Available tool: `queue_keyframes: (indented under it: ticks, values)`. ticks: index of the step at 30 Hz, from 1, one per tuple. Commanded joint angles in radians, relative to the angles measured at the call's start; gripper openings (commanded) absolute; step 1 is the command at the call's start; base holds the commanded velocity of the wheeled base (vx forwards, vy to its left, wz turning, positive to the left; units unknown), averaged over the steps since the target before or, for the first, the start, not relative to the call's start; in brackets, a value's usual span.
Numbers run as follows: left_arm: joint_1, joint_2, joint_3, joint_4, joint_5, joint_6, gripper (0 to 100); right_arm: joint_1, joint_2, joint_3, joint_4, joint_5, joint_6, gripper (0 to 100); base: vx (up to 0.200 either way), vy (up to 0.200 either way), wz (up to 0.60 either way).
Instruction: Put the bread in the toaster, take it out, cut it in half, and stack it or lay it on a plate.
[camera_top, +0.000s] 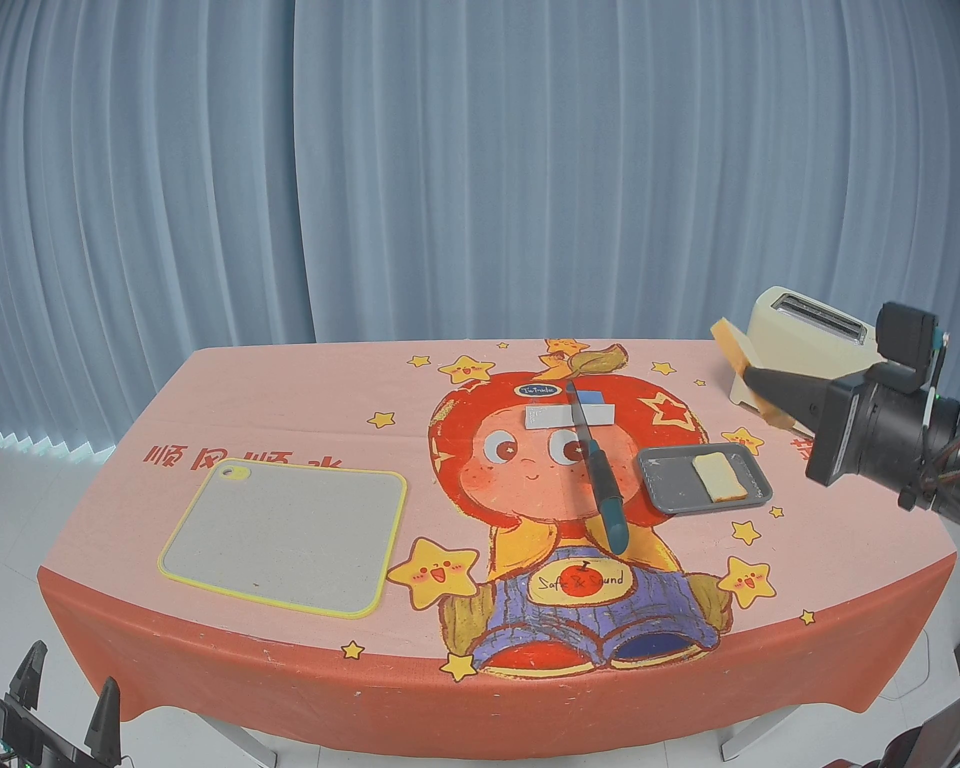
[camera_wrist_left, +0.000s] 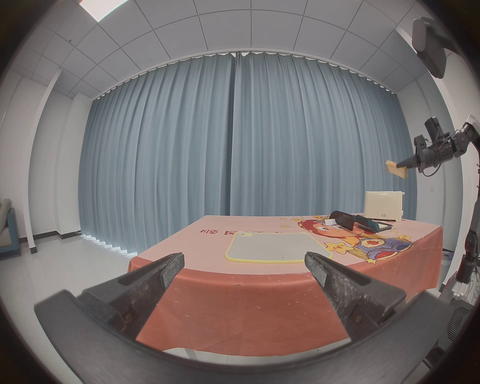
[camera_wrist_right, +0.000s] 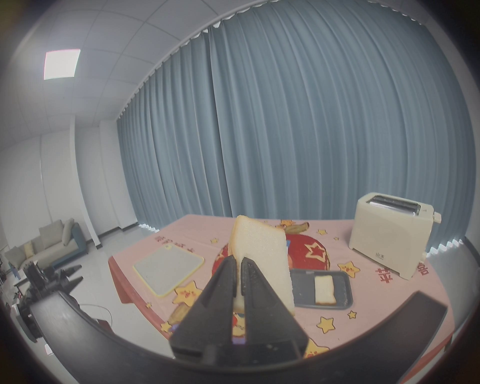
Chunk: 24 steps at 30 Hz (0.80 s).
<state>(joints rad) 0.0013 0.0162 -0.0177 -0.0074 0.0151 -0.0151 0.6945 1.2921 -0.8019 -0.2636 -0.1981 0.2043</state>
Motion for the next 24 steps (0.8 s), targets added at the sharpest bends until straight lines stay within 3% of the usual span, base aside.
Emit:
queue_keyframes:
  ticks: [1, 2, 7, 24]
  values:
    - [0.0, -0.012, 0.018, 0.0, 0.0, 0.0, 100, -0.023, 0.029, 0.067, -0.009, -0.001, -0.014, 0, 0.0, 0.0, 0.0]
    - [0.0, -0.012, 0.018, 0.0, 0.0, 0.0, 100, -0.061, 0.033, 0.067, -0.009, 0.0, -0.023, 0, 0.0, 0.0, 0.0]
    - [0.0, -0.012, 0.018, 0.0, 0.0, 0.0, 100, -0.09, 0.033, 0.046, -0.012, 0.002, -0.023, 0, 0.0, 0.0, 0.0]
    - [0.0, -0.012, 0.018, 0.0, 0.0, 0.0, 100, -0.107, 0.022, 0.041, -0.017, 0.002, -0.031, 0, 0.0, 0.0, 0.0]
